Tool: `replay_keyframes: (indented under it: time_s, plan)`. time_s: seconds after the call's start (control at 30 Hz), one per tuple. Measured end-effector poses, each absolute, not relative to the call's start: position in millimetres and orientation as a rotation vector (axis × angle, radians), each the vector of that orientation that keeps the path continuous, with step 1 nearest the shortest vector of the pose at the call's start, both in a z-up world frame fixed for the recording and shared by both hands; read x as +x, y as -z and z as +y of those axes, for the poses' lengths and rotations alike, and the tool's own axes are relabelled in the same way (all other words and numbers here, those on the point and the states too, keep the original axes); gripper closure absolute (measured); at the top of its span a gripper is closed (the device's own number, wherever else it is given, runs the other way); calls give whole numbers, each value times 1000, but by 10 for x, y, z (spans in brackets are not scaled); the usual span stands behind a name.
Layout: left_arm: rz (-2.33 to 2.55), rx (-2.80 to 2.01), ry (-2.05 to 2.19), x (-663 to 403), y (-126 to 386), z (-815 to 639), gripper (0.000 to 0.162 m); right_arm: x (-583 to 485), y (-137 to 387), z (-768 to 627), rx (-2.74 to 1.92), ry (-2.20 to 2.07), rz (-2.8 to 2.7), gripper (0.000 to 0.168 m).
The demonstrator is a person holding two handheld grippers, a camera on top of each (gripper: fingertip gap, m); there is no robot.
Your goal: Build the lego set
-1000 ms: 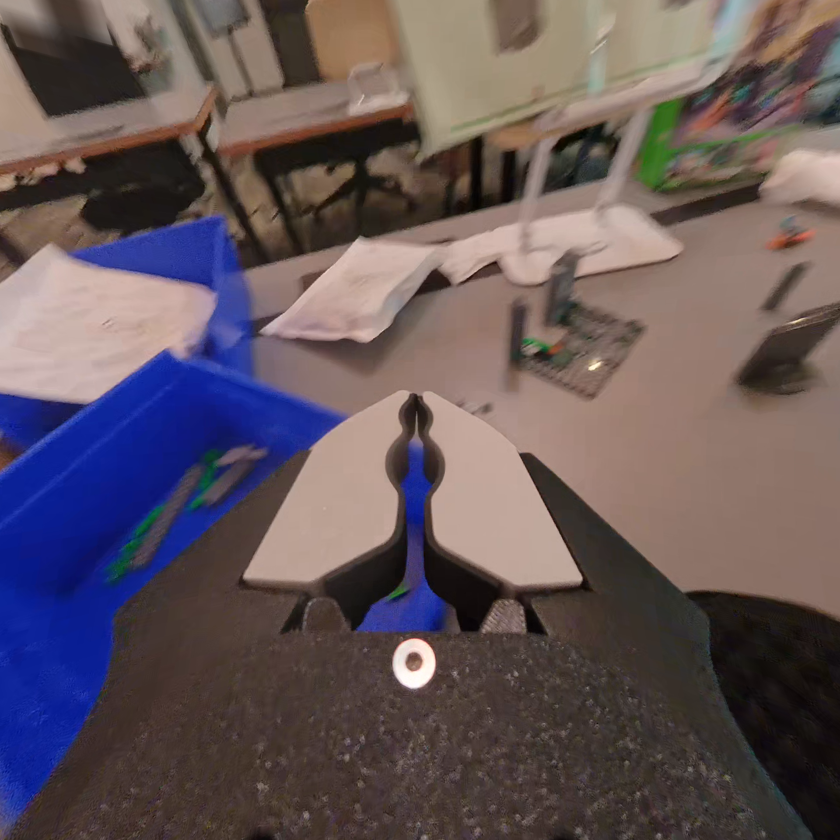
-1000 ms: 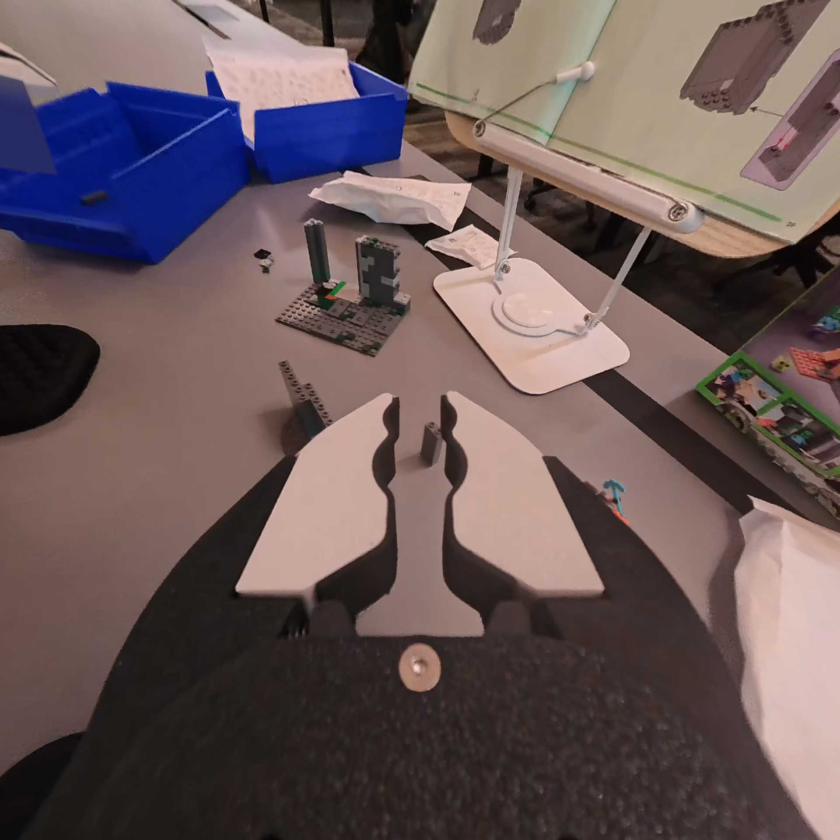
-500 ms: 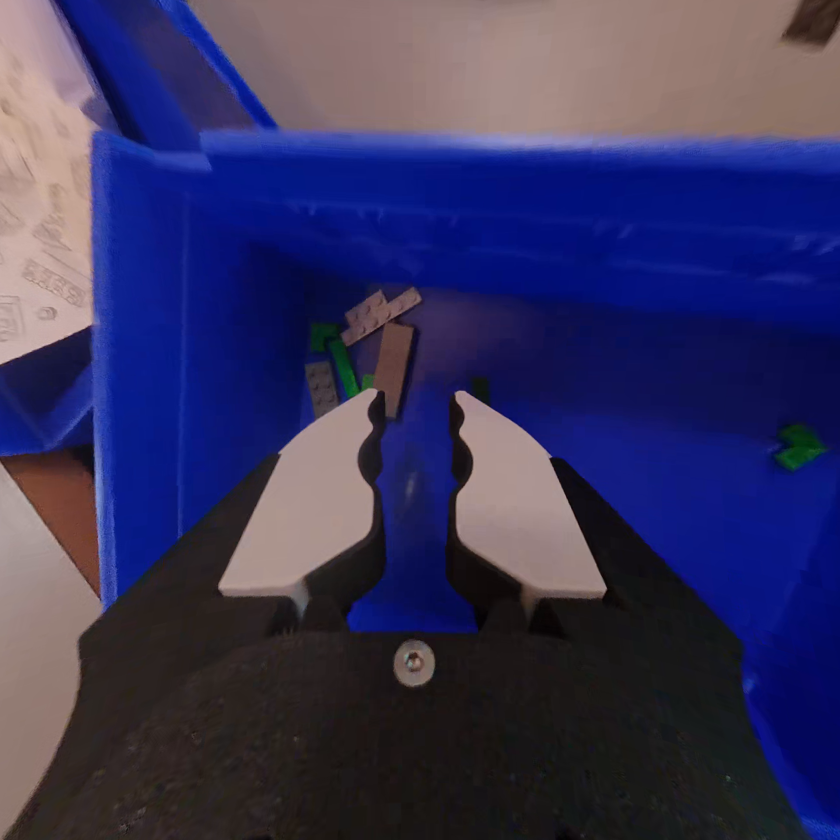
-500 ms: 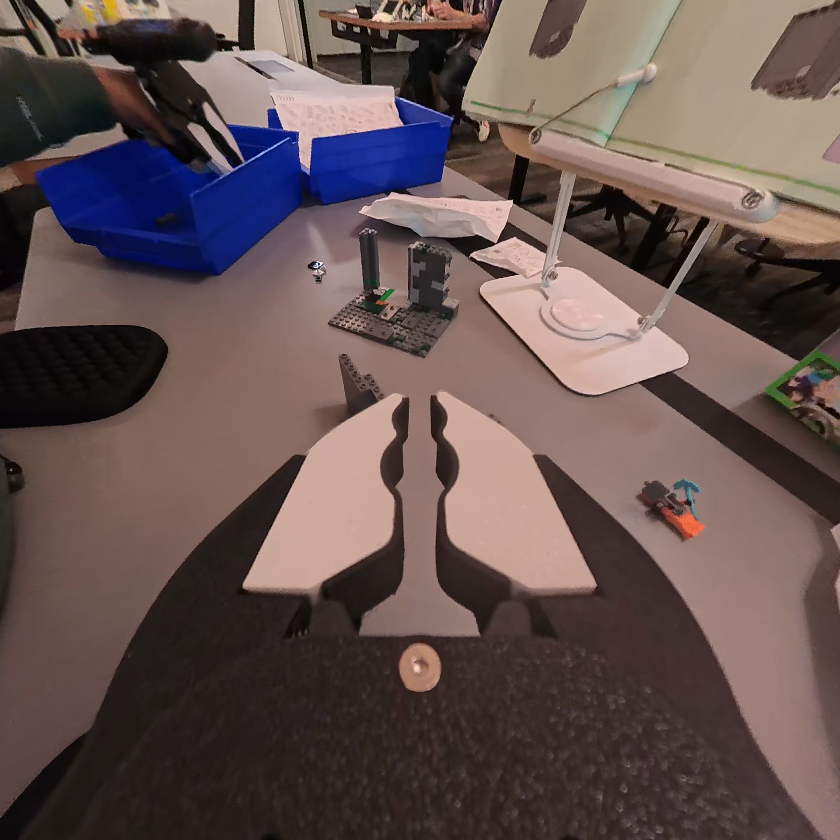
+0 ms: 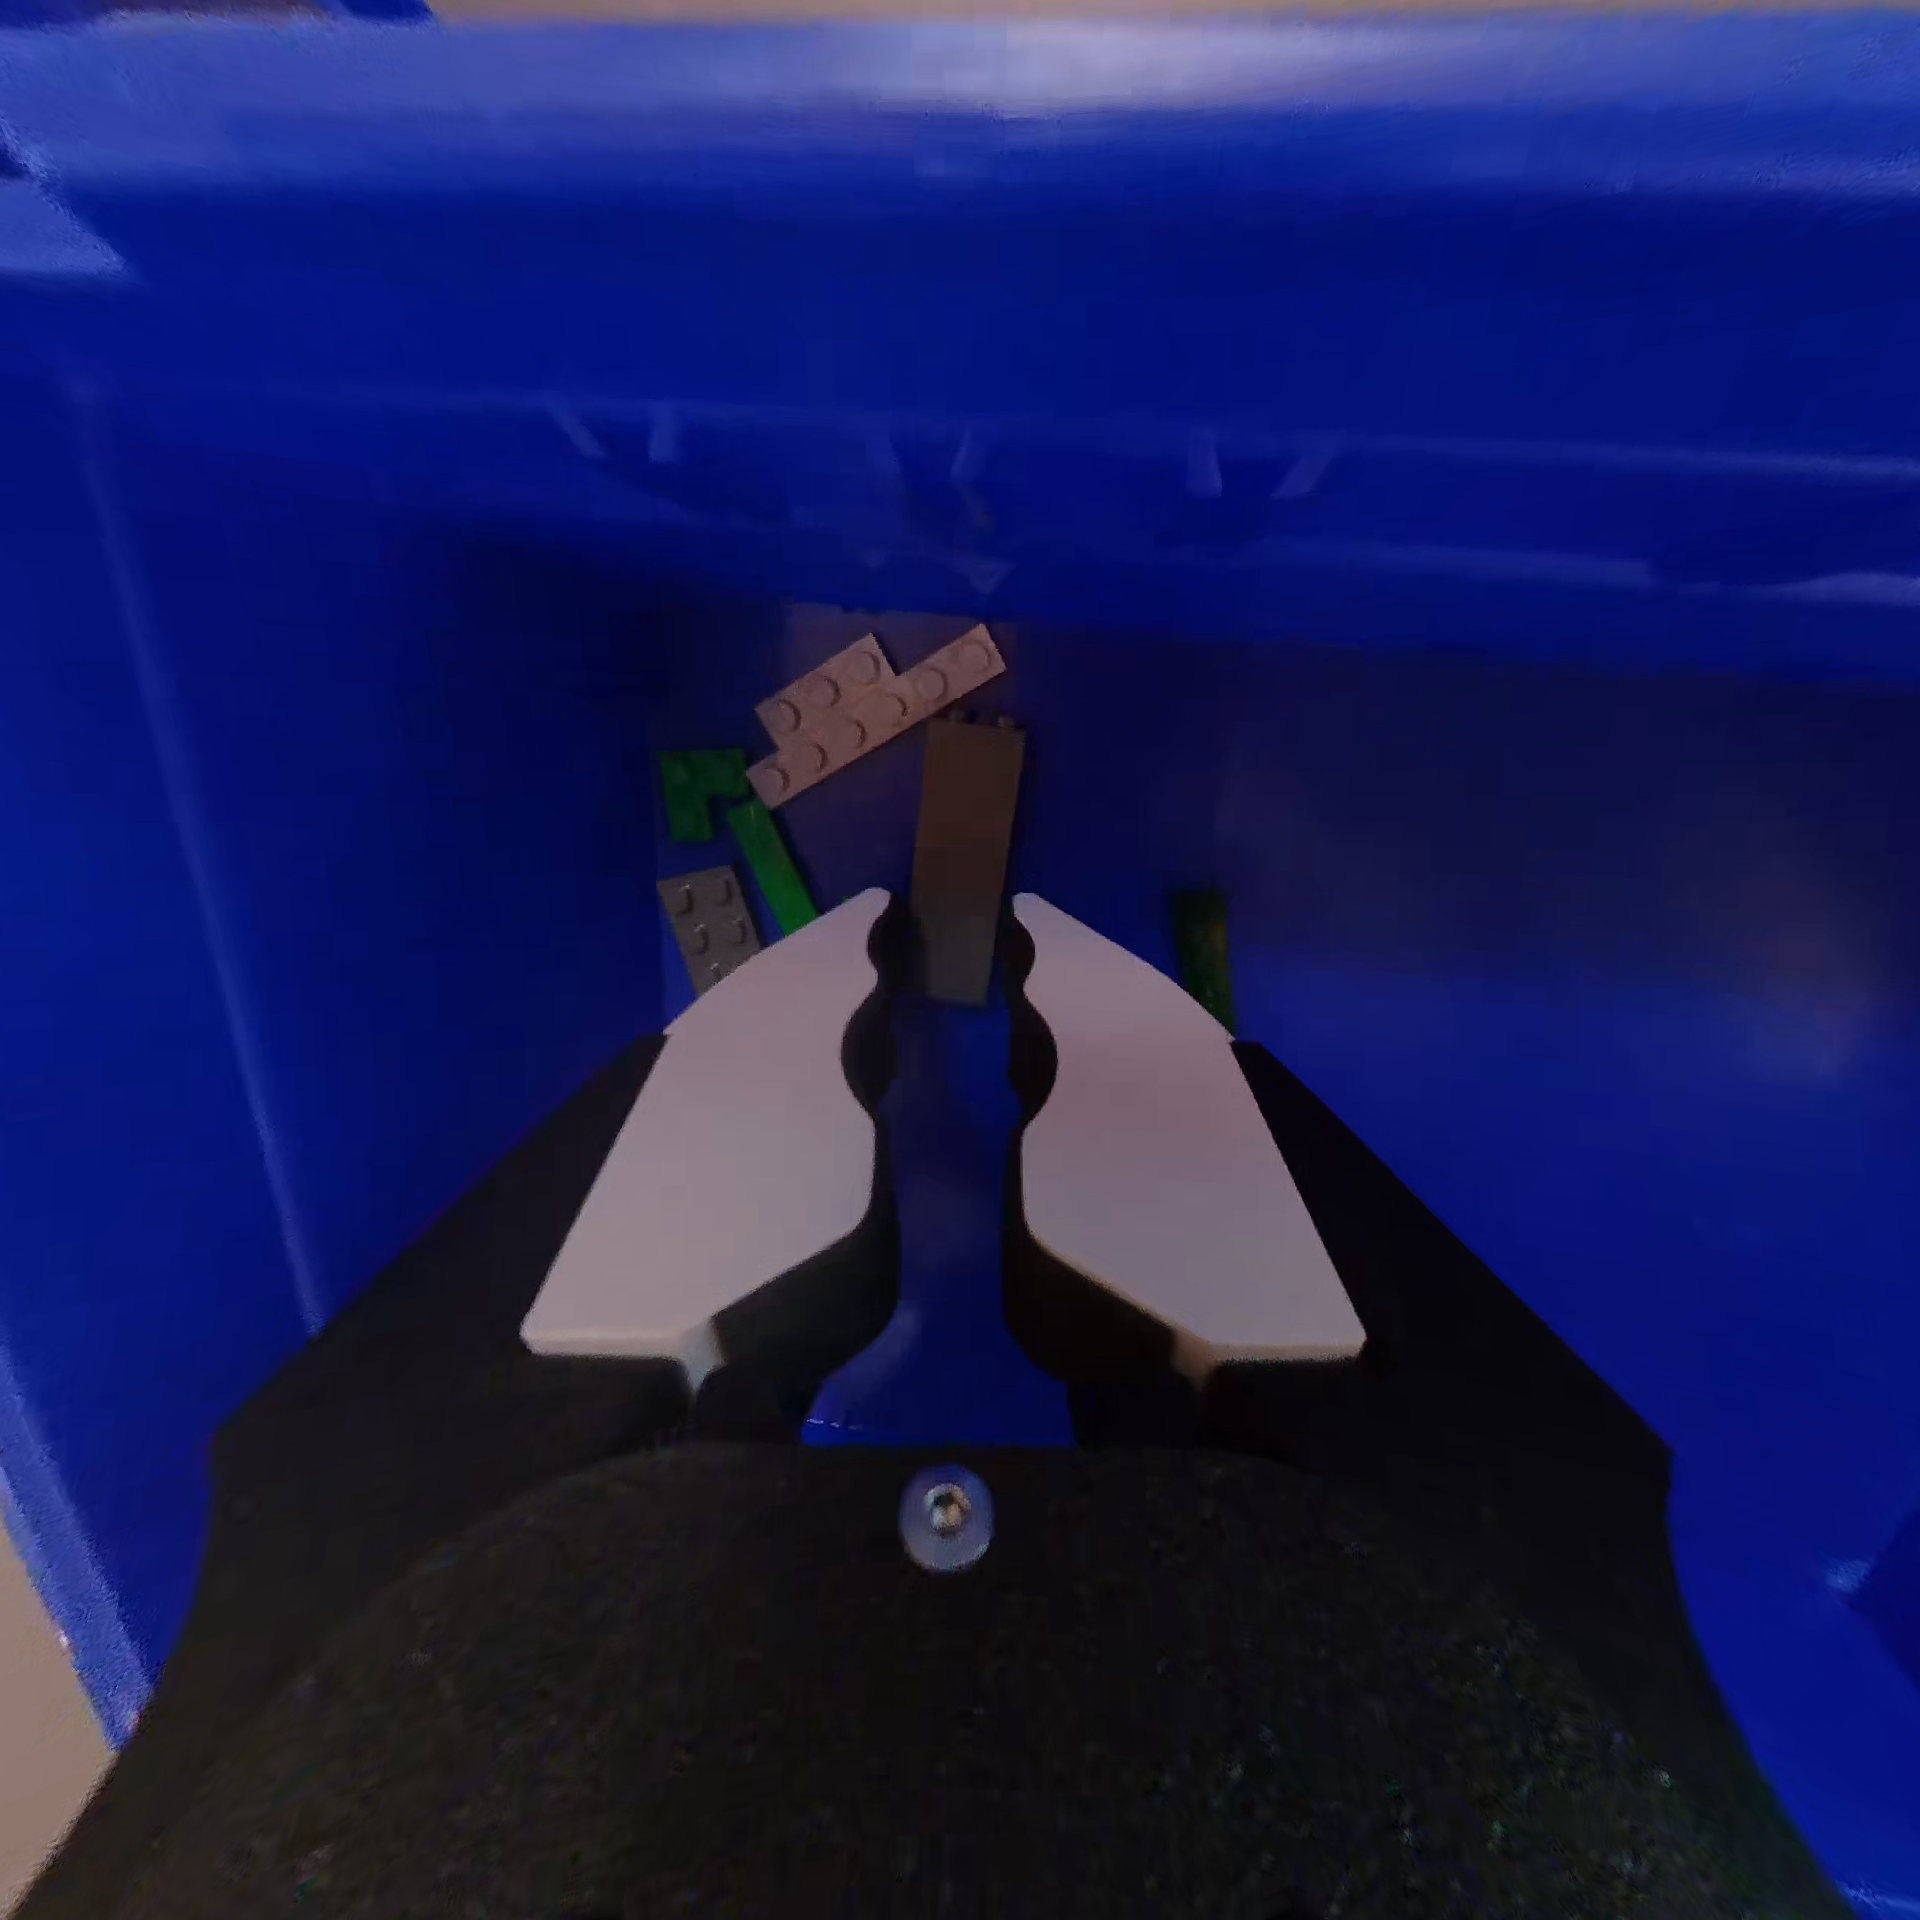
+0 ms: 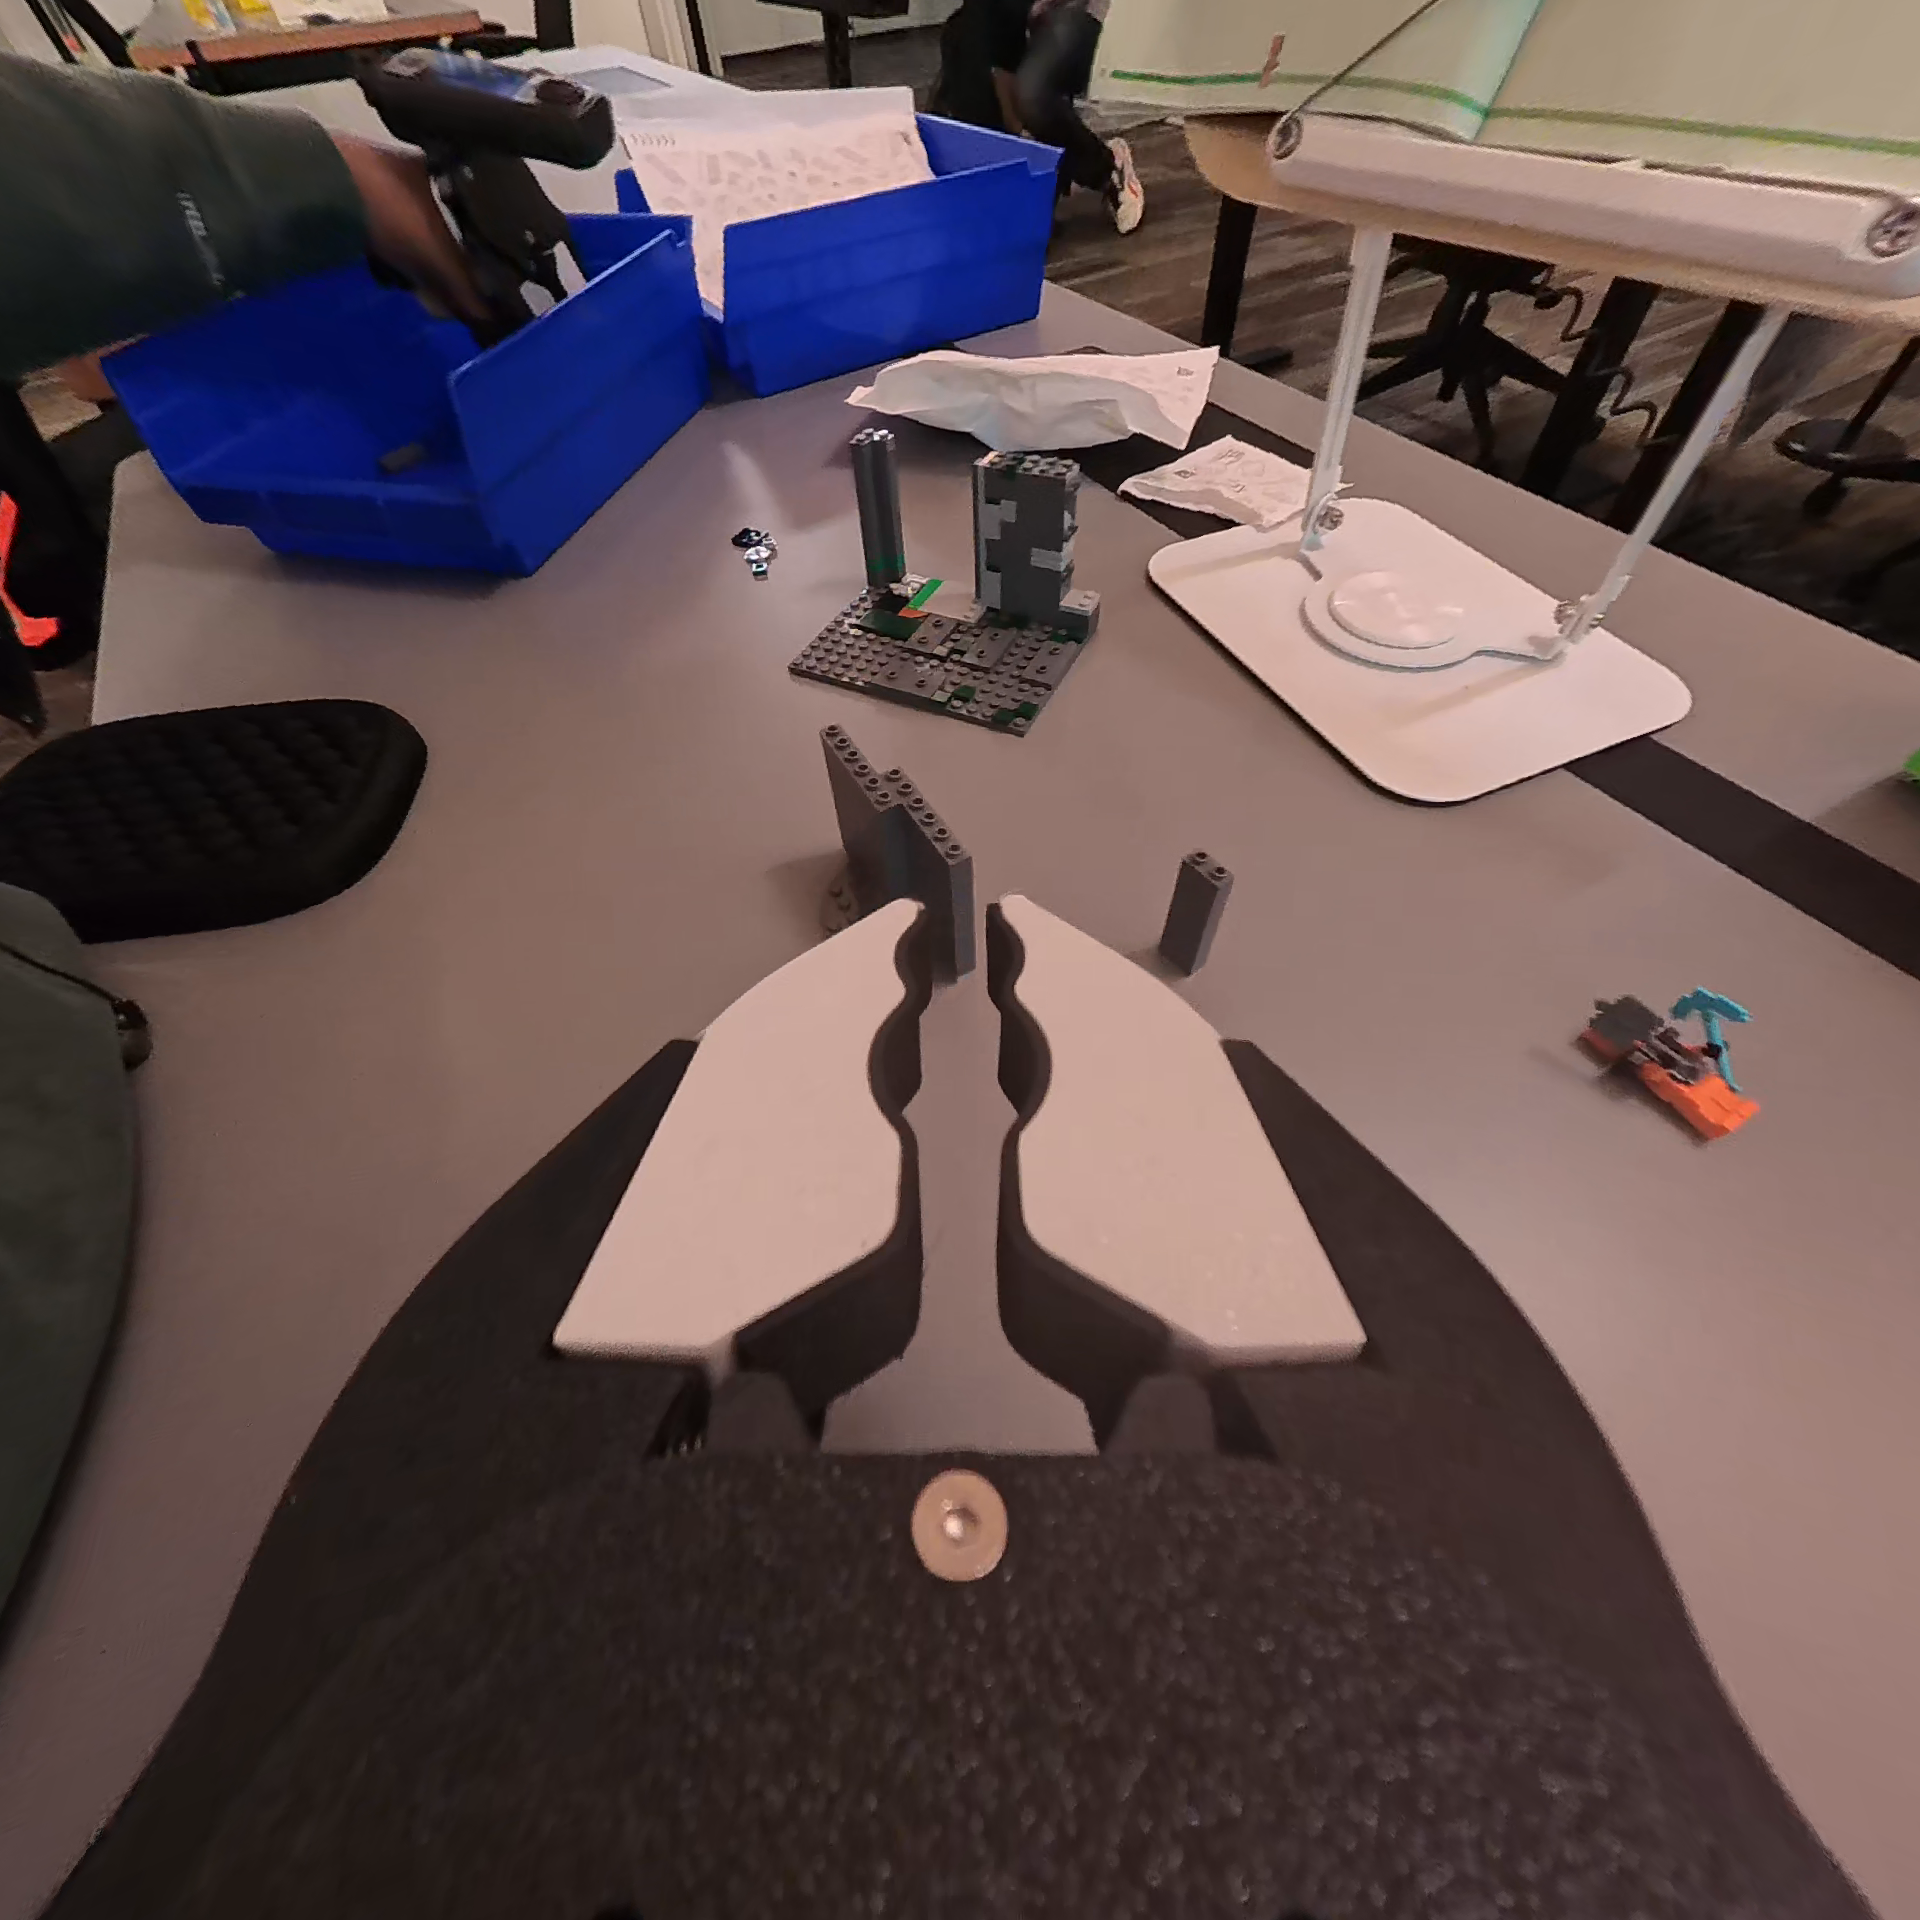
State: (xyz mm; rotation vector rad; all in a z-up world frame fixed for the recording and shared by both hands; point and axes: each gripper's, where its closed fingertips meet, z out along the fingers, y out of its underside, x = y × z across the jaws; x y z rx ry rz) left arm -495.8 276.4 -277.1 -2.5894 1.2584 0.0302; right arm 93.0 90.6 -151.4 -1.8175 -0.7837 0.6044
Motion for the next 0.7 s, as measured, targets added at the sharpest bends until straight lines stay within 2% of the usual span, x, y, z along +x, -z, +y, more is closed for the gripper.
replay_keyframes:
  time_s: [0.03, 0.2, 0.47, 0.7]
  plan:
    - [1261, -2581, -49, -4959, 2771, 2763, 145, 908, 1526, 895, -1817, -607, -792, 159]
    - [1291, -2478, -205, -4888, 2604, 2690, 145, 845, 1558, 854, -1811, -619, -819, 159]
    - [1284, -2144, -577, -4544, 1692, 2402, 145, 698, 1466, 840, -1749, -655, -853, 159]
    - [1329, -1929, -550, -3799, 1119, 1941, 145, 431, 1363, 754, -1676, -667, -940, 159]
